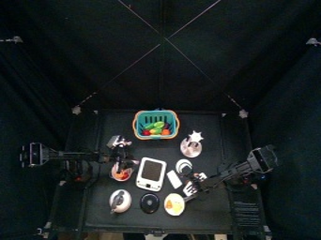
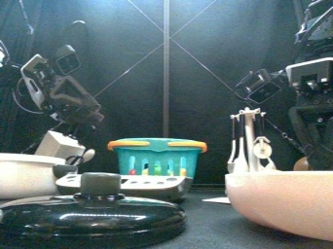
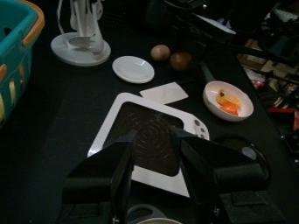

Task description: Place kiwi onto stove

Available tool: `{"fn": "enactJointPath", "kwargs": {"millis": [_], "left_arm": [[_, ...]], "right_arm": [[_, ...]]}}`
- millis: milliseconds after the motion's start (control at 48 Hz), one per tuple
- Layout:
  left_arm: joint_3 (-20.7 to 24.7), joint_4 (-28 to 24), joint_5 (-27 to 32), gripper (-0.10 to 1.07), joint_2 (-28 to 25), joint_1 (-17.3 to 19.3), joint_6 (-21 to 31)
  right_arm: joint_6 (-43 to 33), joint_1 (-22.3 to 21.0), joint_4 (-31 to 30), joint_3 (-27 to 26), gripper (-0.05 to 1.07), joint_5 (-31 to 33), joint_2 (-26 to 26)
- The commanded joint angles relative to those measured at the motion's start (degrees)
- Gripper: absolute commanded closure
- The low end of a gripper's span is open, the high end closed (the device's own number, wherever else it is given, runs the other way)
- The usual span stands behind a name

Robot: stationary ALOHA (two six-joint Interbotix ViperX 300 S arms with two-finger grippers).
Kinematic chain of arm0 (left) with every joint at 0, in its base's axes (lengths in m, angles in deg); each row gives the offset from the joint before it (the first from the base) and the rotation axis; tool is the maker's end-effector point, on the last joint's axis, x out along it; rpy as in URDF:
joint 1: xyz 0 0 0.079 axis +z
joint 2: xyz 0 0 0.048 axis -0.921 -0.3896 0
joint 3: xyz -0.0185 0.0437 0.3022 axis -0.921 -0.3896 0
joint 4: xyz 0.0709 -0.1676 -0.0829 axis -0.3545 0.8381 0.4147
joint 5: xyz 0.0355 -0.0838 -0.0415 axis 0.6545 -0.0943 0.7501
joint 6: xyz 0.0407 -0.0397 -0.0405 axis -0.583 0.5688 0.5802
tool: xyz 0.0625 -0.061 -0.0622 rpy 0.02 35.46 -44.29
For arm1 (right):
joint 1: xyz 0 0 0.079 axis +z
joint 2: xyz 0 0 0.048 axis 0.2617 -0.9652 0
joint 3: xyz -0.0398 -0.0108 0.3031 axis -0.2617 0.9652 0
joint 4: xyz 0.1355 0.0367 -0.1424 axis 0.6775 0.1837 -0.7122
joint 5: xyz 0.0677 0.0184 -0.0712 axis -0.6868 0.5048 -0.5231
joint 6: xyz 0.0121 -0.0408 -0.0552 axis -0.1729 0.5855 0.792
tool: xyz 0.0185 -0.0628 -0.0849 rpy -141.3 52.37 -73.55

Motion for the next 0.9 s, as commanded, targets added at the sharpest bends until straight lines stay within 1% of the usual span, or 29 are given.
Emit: {"fn": "enactJointPath", "kwargs": {"millis": [0, 83, 167, 271, 354, 417, 521, 604, 667, 729, 792, 875], "left_arm": [[1.05, 0.18, -0.26, 0.21, 0.09, 0.0, 0.0], [1.05, 0.18, -0.26, 0.21, 0.09, 0.0, 0.0], [1.05, 0.18, -0.26, 0.21, 0.09, 0.0, 0.0], [0.88, 0.18, -0.26, 0.21, 0.09, 0.0, 0.0], [0.7, 0.18, -0.26, 0.21, 0.09, 0.0, 0.09], [0.7, 0.18, -0.18, 0.21, 0.09, -0.09, 0.18], [0.62, 0.18, -0.26, 0.21, 0.09, -0.09, 0.09], [0.44, 0.18, -0.26, 0.21, 0.09, -0.18, 0.09], [0.35, 0.18, -0.18, 0.21, 0.09, -0.18, 0.18], [0.35, 0.18, -0.26, 0.21, 0.09, -0.09, 0.18], [0.35, 0.18, -0.26, 0.21, 0.09, -0.18, 0.26], [0.35, 0.18, -0.26, 0.21, 0.09, -0.09, 0.26]], "right_arm": [[0.35, -0.35, -0.88, -1.14, 0.38, 0.0, 2.02], [0.35, -0.7, -2.37, -1.49, 0.38, -0.18, 2.55], [0.35, -1.14, -5.36, -2.02, 0.38, -0.79, 3.16], [0.44, -2.46, -13.45, -3.6, 0.38, -3.08, 3.6], [0.35, -3.6, -21.71, -5.62, 0.38, -6.5, 3.25], [0.26, -5.19, -26.28, -7.03, 0.38, -9.23, 2.72], [0.53, -8.7, -32.08, -9.14, 0.38, -14.68, 1.05], [0.88, -11.43, -35.24, -10.11, 0.38, -19.16, -0.35], [1.05, -13.54, -36.65, -10.37, 0.38, -21.97, -1.23], [0.88, -16.0, -36.47, -10.81, 0.39, -24.43, -1.85], [0.53, -17.93, -34.54, -11.34, 0.39, -25.49, -2.46], [0.88, -19.42, -30.23, -12.48, 0.39, -25.49, -3.69]]}}
